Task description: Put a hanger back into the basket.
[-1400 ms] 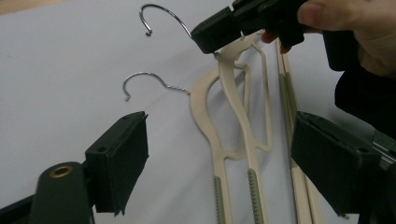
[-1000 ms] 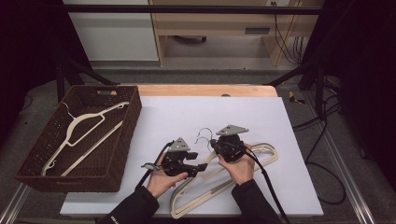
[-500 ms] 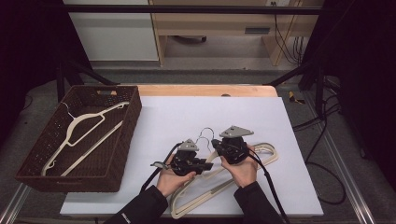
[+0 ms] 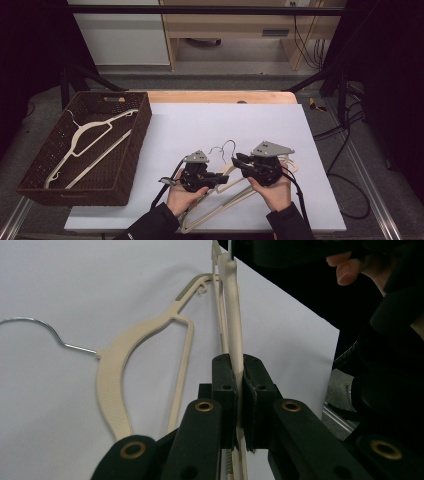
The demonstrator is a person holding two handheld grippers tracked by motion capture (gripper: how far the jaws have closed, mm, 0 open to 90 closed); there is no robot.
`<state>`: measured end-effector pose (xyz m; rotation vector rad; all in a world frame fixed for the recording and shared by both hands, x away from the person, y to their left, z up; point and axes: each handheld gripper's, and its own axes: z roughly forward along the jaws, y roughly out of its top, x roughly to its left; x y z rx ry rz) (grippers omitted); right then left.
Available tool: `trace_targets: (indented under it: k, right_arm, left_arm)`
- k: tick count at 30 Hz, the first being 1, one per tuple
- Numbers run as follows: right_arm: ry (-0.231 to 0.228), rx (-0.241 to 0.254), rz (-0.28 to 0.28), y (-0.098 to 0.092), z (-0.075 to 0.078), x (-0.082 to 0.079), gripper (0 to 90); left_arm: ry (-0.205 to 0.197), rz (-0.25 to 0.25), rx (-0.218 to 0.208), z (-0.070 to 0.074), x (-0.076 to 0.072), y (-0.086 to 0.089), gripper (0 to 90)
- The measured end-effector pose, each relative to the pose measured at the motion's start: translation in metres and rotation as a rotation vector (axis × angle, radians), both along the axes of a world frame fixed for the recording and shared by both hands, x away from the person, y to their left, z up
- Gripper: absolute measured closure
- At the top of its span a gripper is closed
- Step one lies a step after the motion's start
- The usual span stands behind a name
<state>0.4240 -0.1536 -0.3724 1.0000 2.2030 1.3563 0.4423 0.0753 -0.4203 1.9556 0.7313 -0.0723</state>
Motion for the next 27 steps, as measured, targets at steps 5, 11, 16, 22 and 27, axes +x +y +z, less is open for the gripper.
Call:
trace_targets:
  k: [5,11,16,22,27]
  right_arm:
    - [-0.068,0.051,0.009,-0.019,0.003,-0.016,54.4]
    - [-0.099,0.105,-0.013,-0.044,0.0,-0.02,35.8]
    - [-0.13,0.134,-0.062,-0.058,0.003,-0.023,21.5]
    - [-0.147,0.12,-0.117,-0.064,0.004,-0.024,11.6]
    - [-0.131,0.114,-0.16,-0.065,0.0,-0.021,7.0]
  left_arm:
    - [-0.06,0.003,0.044,0.011,-0.008,0.006,86.0]
    - [-0.128,0.019,0.057,0.033,-0.012,0.028,86.1]
    - [-0.171,0.053,0.06,0.053,-0.014,0.05,86.2]
    - [-0.244,0.098,0.047,0.095,-0.014,0.093,86.3]
    - [-0.295,0.111,0.052,0.125,-0.012,0.118,86.3]
